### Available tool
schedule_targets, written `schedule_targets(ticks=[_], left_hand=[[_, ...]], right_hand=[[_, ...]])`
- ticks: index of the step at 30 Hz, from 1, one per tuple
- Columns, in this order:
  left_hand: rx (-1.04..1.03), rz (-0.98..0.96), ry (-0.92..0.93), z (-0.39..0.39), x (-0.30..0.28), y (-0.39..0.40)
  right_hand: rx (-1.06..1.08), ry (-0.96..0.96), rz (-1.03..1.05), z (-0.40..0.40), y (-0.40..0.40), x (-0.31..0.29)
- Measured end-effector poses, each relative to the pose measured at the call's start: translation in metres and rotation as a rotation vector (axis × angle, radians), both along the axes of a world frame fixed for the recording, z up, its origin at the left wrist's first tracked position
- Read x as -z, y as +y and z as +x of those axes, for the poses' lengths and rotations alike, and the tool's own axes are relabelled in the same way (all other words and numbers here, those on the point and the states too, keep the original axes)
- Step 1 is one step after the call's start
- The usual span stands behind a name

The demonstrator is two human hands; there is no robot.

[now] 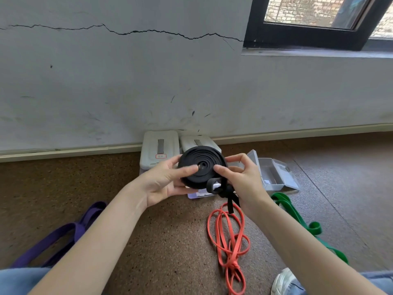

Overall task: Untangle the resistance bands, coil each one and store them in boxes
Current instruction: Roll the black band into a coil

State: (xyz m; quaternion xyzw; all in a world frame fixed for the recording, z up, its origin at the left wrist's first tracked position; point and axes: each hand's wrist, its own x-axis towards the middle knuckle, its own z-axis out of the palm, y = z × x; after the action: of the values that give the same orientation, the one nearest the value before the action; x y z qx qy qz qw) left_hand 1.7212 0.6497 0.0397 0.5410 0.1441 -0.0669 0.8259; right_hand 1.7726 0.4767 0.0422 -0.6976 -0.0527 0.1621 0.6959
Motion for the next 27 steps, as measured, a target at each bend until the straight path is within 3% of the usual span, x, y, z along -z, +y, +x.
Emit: schedule_targets(ticks=[12,16,19,22,27], left_hand=[[0.140,0.138,-0.105,0.000,0.000,0.014],[-0.013,0.187,-0.146,0.002,0.002,0.006],[-0.110,0.241,-0.160,0.004,0.004,0.001],[-0.060,0.307,-0.163,0.002,0.002,0.007],[0.116,0.391,-0.103,-0.002,0.003,0.011]], right_hand=[[-0.122,-0.325,-0.157,0.009,-0.005,-0.002],[-0.185,-0.389,-0.181,0.009,-0.004,-0.001],[-0.360,-0.353,-0.262,0.012,-0.006,-0.005],[-0.570,-0.266,-0.348,0.020,-0.022,-0.019],[-0.345,-0.487,-0.368,0.039,-0.036,-0.041]])
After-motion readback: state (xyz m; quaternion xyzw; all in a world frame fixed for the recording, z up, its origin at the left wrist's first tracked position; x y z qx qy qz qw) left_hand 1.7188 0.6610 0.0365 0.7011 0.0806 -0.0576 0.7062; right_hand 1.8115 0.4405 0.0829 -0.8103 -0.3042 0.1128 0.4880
